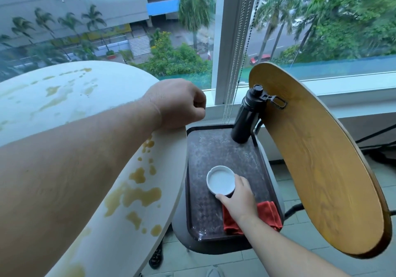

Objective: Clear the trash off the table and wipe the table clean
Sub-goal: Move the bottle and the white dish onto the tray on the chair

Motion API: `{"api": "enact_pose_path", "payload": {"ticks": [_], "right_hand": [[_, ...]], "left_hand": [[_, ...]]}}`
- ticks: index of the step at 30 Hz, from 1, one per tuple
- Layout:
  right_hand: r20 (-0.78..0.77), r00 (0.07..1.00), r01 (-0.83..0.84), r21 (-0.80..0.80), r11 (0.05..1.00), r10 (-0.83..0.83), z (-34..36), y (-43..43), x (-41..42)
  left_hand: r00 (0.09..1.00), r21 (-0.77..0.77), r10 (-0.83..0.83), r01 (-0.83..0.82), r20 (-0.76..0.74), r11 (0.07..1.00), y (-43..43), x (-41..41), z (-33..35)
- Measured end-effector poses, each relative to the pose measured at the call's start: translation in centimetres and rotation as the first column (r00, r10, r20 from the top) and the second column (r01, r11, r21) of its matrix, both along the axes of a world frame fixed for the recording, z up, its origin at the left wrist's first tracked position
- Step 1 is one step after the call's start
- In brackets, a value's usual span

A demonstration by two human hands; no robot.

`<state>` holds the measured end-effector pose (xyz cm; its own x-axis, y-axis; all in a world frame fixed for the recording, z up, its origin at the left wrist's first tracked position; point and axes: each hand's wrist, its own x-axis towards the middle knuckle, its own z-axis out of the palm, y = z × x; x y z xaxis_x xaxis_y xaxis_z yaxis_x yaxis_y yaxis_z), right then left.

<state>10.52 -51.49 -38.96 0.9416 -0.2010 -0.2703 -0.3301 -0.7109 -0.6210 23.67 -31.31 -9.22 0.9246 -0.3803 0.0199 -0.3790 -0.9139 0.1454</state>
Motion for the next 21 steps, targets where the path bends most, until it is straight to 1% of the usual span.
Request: {"api": "enact_pose_path", "payload": {"ticks": [7,11,16,21], "right_hand": [[-0.014,0.998,0.058,0.038,0.998,-0.057,0.5,0.4,4.3],[-0.015,0.998,0.069,0.013,0.998,-0.069,0.2,0.2,7.2],[0.011,0.990,0.142,0.067,0.988,-0.143,-0.4,0.7,11.1],[-0.029,0.971,0.237,0.060,0.970,-0.235,-0.6,1.3,14.2]], "left_hand": [[1.000,-0.018,-0.005,0.006,0.014,1.000,0.0,0.3,-0.3],[1.000,-0.031,-0.008,0.008,0.010,1.000,-0.1,0.3,-0.5],[1.000,-0.052,-0.006,0.006,0.004,0.999,0.2,0.4,-0.4],[1.000,-0.055,-0.023,0.024,0.016,0.998,0.2,0.5,-0.6]]}}
